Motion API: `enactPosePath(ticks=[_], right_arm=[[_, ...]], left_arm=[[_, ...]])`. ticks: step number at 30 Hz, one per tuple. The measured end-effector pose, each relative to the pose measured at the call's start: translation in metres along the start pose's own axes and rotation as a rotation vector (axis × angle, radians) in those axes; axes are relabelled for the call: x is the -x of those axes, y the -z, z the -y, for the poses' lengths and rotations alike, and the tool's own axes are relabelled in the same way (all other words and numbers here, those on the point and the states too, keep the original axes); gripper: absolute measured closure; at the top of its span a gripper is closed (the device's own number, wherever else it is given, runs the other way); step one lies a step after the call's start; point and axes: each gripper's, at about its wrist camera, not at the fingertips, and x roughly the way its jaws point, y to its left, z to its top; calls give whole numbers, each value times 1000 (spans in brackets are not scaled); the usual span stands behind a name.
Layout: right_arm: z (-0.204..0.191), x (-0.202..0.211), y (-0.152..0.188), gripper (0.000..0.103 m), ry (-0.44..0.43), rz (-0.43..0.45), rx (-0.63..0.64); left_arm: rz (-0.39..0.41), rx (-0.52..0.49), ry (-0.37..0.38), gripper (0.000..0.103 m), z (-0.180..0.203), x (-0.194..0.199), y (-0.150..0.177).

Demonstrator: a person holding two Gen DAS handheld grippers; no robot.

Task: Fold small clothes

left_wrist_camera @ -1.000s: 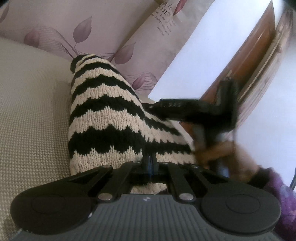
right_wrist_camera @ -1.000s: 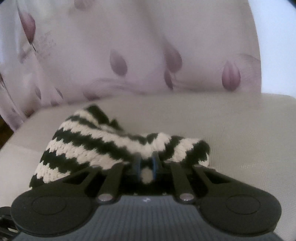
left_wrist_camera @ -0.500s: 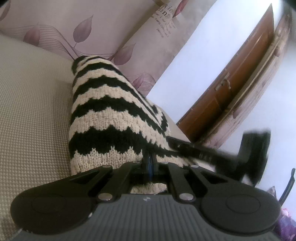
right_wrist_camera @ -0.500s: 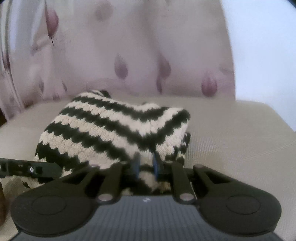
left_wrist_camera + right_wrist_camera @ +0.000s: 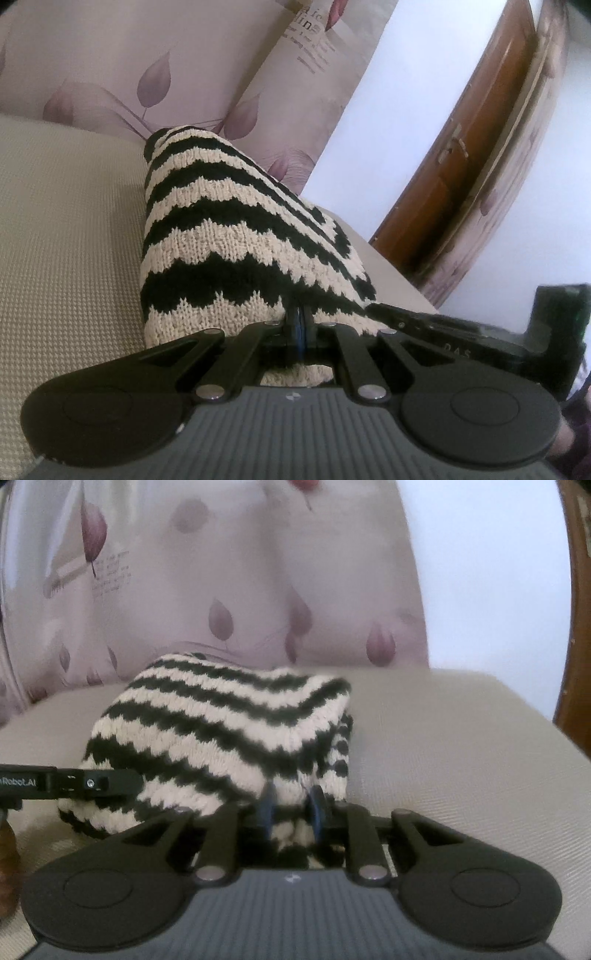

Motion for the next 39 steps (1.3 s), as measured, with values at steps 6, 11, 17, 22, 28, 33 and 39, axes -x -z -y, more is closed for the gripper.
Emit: enactPosePath(ticks=[6,11,17,22,28,33,39], right_arm=[[13,-1,3,38,60,8,-102],[28,-8,4,29,25,-21,-192],[31,-10,5,24,18,-30,-208],[30,-11,5,21,30,-35,-204],[32,-14,5,18,22,-53,-211],[34,-15,5,17,18,-57,-218],[34,-15,5,15,25,-58,-218]], left_arm=[[3,-20,-23,92,4,1,0],[4,-40,-43,92,7,1,0],[5,-53,-55,92,10,1,1],[4,-58,-61,92,11,0,0],[3,-65,-68,92,13,1,0],[2,-72,-75,92,14,0,0],[2,-75,-78,92,15,0,0]])
